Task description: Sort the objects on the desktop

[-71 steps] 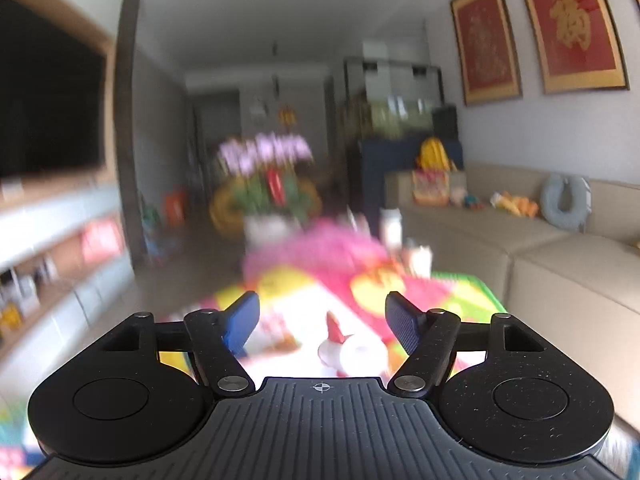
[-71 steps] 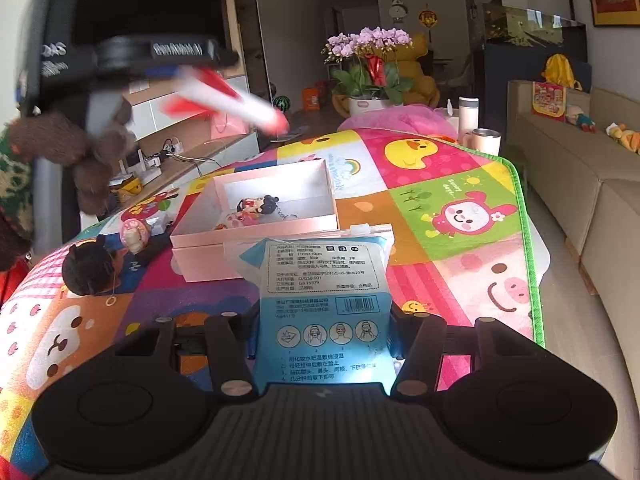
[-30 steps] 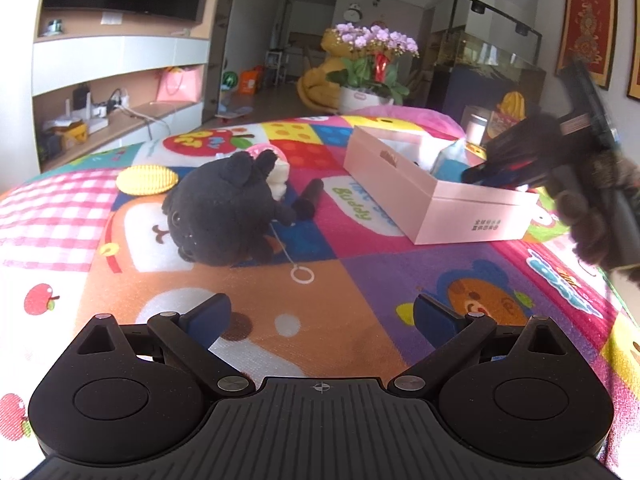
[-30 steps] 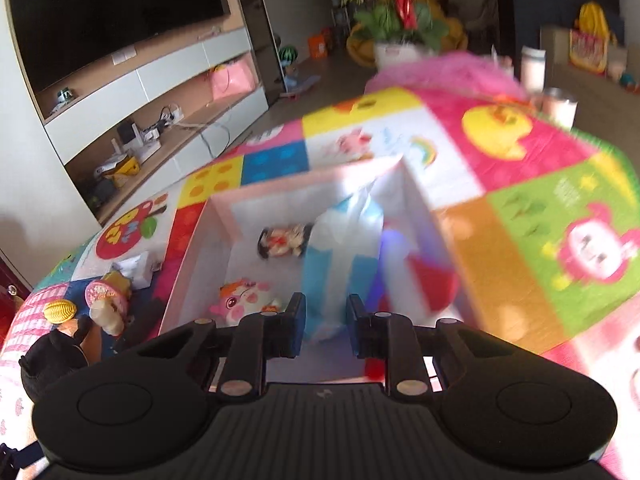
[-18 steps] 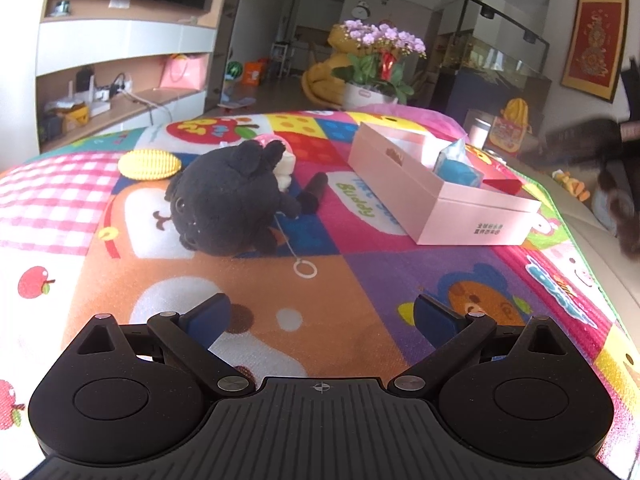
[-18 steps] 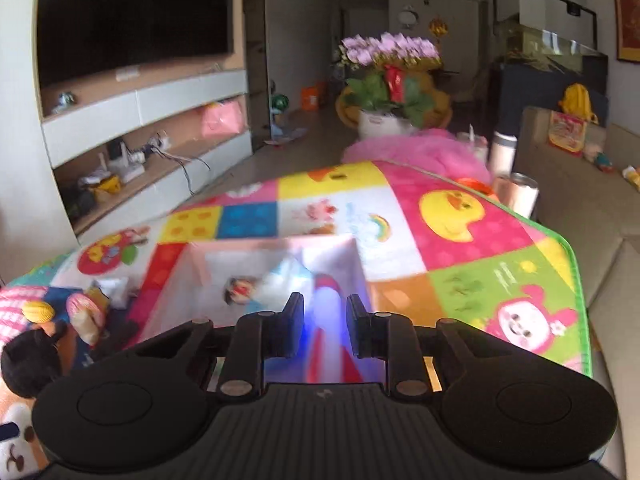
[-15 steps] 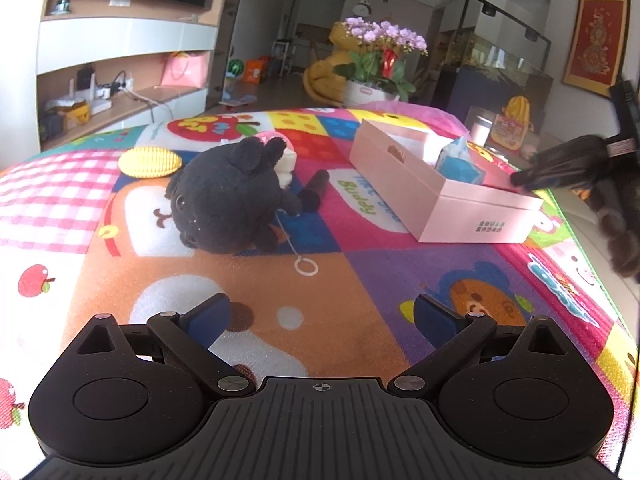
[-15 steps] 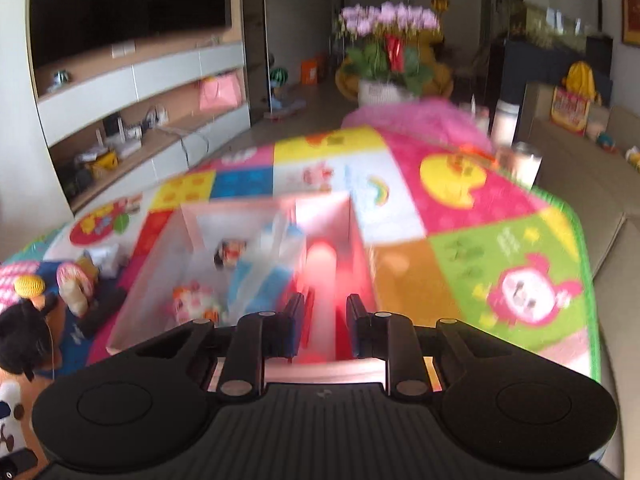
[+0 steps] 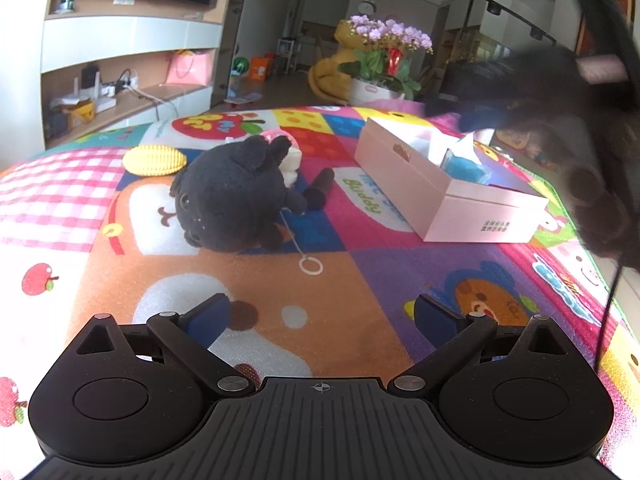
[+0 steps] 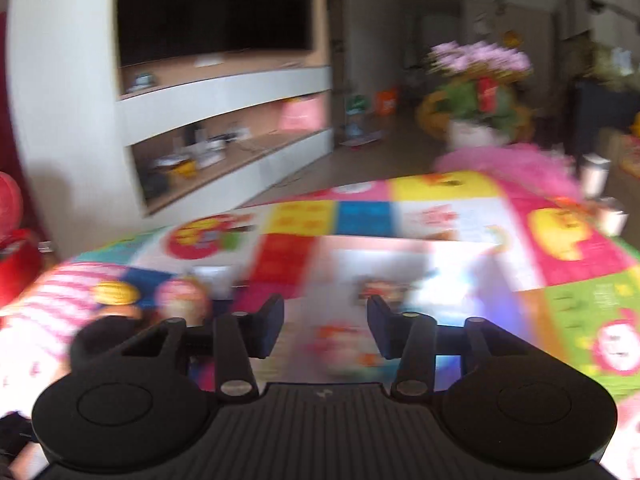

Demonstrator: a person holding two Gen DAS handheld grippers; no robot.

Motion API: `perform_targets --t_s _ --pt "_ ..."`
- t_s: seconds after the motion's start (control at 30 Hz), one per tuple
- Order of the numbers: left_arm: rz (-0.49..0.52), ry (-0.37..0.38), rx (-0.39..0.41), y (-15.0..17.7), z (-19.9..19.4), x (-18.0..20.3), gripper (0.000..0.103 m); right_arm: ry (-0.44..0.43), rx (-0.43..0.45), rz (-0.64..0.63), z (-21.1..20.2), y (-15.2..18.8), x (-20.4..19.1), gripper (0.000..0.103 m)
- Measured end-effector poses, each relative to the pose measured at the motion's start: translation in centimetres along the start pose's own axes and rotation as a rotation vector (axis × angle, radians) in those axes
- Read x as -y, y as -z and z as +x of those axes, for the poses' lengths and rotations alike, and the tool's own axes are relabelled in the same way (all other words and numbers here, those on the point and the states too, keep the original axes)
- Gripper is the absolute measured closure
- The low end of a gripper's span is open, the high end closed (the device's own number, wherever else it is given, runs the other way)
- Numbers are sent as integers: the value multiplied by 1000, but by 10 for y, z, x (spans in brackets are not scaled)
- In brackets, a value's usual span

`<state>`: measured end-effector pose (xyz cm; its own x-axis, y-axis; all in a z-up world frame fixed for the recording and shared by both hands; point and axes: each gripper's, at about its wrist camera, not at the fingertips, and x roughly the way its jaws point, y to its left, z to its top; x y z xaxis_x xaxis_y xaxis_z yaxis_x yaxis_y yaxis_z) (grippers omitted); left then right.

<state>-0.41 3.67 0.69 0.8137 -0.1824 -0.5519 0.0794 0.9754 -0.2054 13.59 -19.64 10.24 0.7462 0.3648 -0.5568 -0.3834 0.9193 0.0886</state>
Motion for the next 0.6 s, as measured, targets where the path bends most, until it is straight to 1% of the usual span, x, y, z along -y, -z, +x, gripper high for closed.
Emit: perform_targets --t_s 0.07,0.1,0.13,0.2,0.23,0.33,0.37,0.4,0.43,0.47,0.5,0.53,0.6 --pt "7 -5 13 -1 -4 -1 2 -90 -53 15 19 -9 -19 49" --pt "12 -16 21 -2 -6 -2 2 -131 -80 21 32 -12 -31 44" --pt "12 -28 30 -2 -8 -4 2 -153 -100 23 44 -16 -41 39" --pt "-2 -54 45 -4 -12 -11 2 -169 -144 16 69 -19 -61 34" --pt "-9 -64 50 -5 -14 -13 2 -168 -163 10 80 -19 -69 34" --pt "-18 -74 57 -6 -20 -18 2 -121 -208 -45 115 -10 -92 34" --pt "-15 -75 60 -5 -21 -19 2 -103 -223 -50 125 -6 -95 35" --pt "-11 -75 61 -6 -23 -19 2 -88 -249 -50 134 -2 -95 49" --pt "-6 -75 63 -5 -25 -19 2 -79 -245 -57 138 1 -96 67" --pt "-2 -72 66 -5 -26 -19 2 -67 -252 -70 137 1 -96 78" --pt "1 -69 66 -5 -27 -19 2 -78 -274 -57 134 1 -94 78" --pt "1 -68 65 -5 -27 -20 2 -101 -266 -34 123 1 -89 78" --pt "-2 -64 62 -5 -25 -19 2 -141 -230 -47 94 1 -84 78"
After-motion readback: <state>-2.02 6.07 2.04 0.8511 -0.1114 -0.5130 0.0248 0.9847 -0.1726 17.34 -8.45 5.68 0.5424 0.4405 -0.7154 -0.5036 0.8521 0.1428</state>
